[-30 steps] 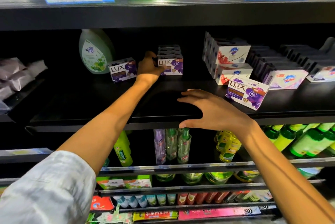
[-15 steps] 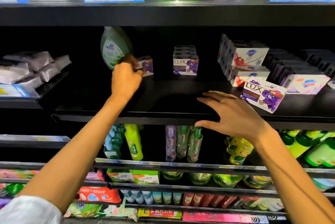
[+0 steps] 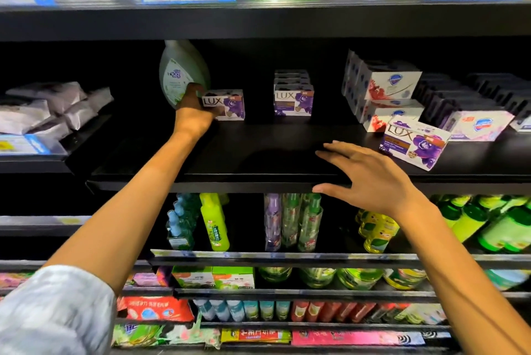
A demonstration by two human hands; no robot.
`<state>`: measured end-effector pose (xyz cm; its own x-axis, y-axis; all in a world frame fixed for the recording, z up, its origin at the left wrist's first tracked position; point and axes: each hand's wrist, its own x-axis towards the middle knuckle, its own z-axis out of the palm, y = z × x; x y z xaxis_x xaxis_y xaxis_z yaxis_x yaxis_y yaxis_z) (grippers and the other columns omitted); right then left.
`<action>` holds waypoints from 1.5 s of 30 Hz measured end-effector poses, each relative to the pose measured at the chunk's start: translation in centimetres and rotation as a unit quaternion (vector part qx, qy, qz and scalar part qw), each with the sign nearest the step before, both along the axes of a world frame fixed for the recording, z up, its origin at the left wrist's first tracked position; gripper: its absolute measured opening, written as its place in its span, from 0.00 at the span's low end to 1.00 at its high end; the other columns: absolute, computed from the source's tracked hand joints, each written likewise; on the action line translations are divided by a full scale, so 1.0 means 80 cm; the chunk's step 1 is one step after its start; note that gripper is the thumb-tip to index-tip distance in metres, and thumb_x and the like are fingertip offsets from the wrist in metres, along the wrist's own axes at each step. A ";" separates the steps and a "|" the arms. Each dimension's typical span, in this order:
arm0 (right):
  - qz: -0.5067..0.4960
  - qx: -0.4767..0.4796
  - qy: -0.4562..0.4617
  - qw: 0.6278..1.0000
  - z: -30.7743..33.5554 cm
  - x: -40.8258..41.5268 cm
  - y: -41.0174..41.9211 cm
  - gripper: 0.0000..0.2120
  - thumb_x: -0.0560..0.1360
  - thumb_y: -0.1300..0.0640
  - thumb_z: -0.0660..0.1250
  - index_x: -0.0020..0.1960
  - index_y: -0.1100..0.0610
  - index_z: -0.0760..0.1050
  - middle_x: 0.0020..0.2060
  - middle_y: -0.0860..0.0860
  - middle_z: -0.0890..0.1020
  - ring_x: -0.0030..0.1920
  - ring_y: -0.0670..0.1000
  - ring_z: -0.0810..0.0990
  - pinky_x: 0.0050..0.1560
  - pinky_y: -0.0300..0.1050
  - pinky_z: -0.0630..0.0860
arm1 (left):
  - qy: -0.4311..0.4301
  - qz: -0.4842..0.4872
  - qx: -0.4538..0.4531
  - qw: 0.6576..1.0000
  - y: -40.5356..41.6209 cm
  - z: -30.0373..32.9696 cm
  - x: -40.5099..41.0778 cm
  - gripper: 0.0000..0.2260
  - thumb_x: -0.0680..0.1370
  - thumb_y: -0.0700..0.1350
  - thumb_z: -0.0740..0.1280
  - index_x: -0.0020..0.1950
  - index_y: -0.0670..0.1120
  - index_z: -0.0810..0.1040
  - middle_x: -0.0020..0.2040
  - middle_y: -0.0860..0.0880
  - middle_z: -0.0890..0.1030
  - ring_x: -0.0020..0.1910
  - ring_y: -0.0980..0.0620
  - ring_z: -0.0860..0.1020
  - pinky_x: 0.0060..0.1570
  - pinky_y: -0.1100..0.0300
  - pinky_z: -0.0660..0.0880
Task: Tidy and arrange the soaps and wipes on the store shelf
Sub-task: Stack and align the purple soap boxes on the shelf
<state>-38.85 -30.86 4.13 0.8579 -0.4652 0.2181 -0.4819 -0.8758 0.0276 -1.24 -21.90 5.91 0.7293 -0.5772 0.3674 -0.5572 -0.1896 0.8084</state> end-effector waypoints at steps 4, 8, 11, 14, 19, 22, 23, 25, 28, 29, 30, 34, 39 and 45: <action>-0.006 -0.005 -0.019 1.000 -0.006 -0.001 0.001 0.42 0.75 0.21 0.46 0.81 0.43 0.63 0.80 0.42 0.64 0.81 0.43 0.59 0.77 0.43 0.61 | -0.011 -0.019 -0.007 1.000 0.004 0.001 0.001 0.28 0.70 0.39 0.82 0.65 0.36 0.74 0.53 0.45 0.80 0.51 0.50 0.79 0.37 0.77 0.71; -0.004 -0.011 -0.050 0.999 -0.009 -0.002 0.004 0.42 0.75 0.21 0.48 0.79 0.44 0.68 0.79 0.43 0.68 0.79 0.44 0.63 0.75 0.45 0.66 | 0.018 -0.071 0.008 0.997 0.006 -0.004 -0.008 0.25 0.69 0.40 0.83 0.62 0.39 0.78 0.56 0.41 0.84 0.51 0.46 0.83 0.45 0.65 0.79; -0.003 -0.004 -0.064 0.998 -0.011 -0.003 0.004 0.43 0.74 0.20 0.48 0.79 0.45 0.69 0.78 0.43 0.69 0.79 0.43 0.64 0.76 0.45 0.66 | -0.006 -0.096 0.038 0.995 0.002 -0.005 -0.025 0.25 0.69 0.47 0.83 0.61 0.43 0.79 0.54 0.43 0.84 0.50 0.46 0.84 0.48 0.56 0.80; -0.002 -0.008 -0.069 0.998 -0.013 -0.003 0.004 0.43 0.75 0.20 0.47 0.78 0.45 0.69 0.78 0.43 0.69 0.79 0.44 0.65 0.76 0.46 0.67 | -0.033 -0.112 0.050 0.992 -0.013 0.000 -0.055 0.28 0.68 0.50 0.84 0.63 0.42 0.79 0.55 0.44 0.83 0.52 0.46 0.83 0.52 0.52 0.80; -0.009 -0.013 -0.075 0.997 -0.015 -0.004 0.004 0.42 0.75 0.20 0.48 0.78 0.44 0.70 0.78 0.43 0.70 0.79 0.44 0.65 0.75 0.47 0.70 | -0.040 -0.129 0.054 0.989 -0.051 0.000 -0.104 0.27 0.70 0.51 0.83 0.63 0.43 0.77 0.53 0.49 0.81 0.50 0.51 0.81 0.44 0.65 0.75; -0.013 -0.009 -0.063 0.998 -0.014 -0.004 0.004 0.41 0.75 0.20 0.47 0.79 0.42 0.67 0.79 0.41 0.67 0.80 0.42 0.61 0.76 0.45 0.66 | -0.026 -0.129 0.043 0.990 -0.069 -0.003 -0.120 0.23 0.71 0.48 0.82 0.59 0.44 0.75 0.53 0.50 0.81 0.50 0.53 0.82 0.42 0.71 0.76; -0.014 -0.006 -0.055 0.998 -0.013 -0.004 0.004 0.41 0.75 0.20 0.48 0.80 0.41 0.65 0.79 0.40 0.65 0.81 0.42 0.59 0.76 0.43 0.63 | -0.021 -0.125 0.039 0.991 -0.074 -0.004 -0.122 0.24 0.70 0.48 0.83 0.58 0.44 0.75 0.54 0.49 0.83 0.51 0.52 0.83 0.46 0.66 0.79; -0.014 -0.001 -0.048 0.999 -0.011 -0.004 0.005 0.41 0.76 0.20 0.49 0.80 0.41 0.63 0.80 0.40 0.64 0.81 0.41 0.57 0.77 0.42 0.61 | -0.014 -0.112 0.036 0.993 -0.083 -0.003 -0.124 0.26 0.68 0.50 0.84 0.58 0.44 0.76 0.55 0.47 0.85 0.53 0.49 0.84 0.53 0.53 0.82; -0.013 0.005 -0.045 0.999 -0.008 -0.004 0.006 0.41 0.75 0.21 0.49 0.81 0.41 0.62 0.80 0.40 0.63 0.81 0.41 0.55 0.77 0.40 0.60 | -0.010 -0.097 0.047 0.994 -0.094 0.000 -0.126 0.26 0.69 0.50 0.83 0.60 0.44 0.77 0.57 0.45 0.85 0.55 0.48 0.84 0.56 0.50 0.82; -0.012 0.006 -0.047 0.999 -0.008 -0.005 0.007 0.41 0.75 0.21 0.49 0.81 0.41 0.62 0.80 0.40 0.63 0.81 0.41 0.55 0.76 0.40 0.60 | -0.012 -0.095 0.050 0.994 -0.096 0.002 -0.128 0.25 0.70 0.50 0.83 0.61 0.44 0.77 0.58 0.45 0.85 0.56 0.48 0.84 0.57 0.50 0.82; -0.012 0.008 -0.048 0.999 -0.007 -0.005 0.008 0.41 0.75 0.21 0.49 0.81 0.41 0.62 0.80 0.41 0.63 0.81 0.41 0.55 0.76 0.40 0.60 | -0.015 -0.093 0.051 0.994 -0.097 0.004 -0.130 0.25 0.70 0.50 0.83 0.61 0.43 0.78 0.58 0.45 0.85 0.56 0.48 0.84 0.57 0.51 0.81; -0.014 0.025 -0.039 0.999 -0.001 -0.005 0.009 0.41 0.75 0.21 0.50 0.81 0.41 0.62 0.81 0.41 0.62 0.81 0.42 0.56 0.76 0.43 0.62 | -0.023 -0.078 0.061 0.995 -0.098 0.005 -0.132 0.25 0.72 0.50 0.81 0.63 0.43 0.77 0.61 0.44 0.84 0.60 0.47 0.82 0.60 0.51 0.80; -0.006 0.025 -0.043 0.999 -0.001 -0.007 0.009 0.40 0.75 0.23 0.50 0.80 0.42 0.65 0.80 0.41 0.65 0.81 0.44 0.58 0.76 0.45 0.64 | -0.019 -0.077 0.065 0.995 -0.092 0.001 -0.134 0.26 0.73 0.50 0.80 0.65 0.43 0.75 0.61 0.44 0.83 0.60 0.46 0.82 0.58 0.52 0.80; 0.025 0.049 -0.184 0.981 -0.004 -0.025 0.000 0.28 0.81 0.32 0.57 0.69 0.48 0.78 0.67 0.45 0.79 0.76 0.45 0.67 0.69 0.51 0.74 | -0.095 -0.058 0.080 0.991 -0.049 0.002 -0.150 0.22 0.77 0.56 0.76 0.60 0.40 0.77 0.50 0.47 0.81 0.49 0.49 0.80 0.48 0.54 0.78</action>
<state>-40.87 -30.84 3.78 0.7519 -0.4587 0.4736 -0.3996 -0.8884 -0.2260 -13.24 -25.84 6.09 0.5802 -0.7153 0.3895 -0.7227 -0.2316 0.6512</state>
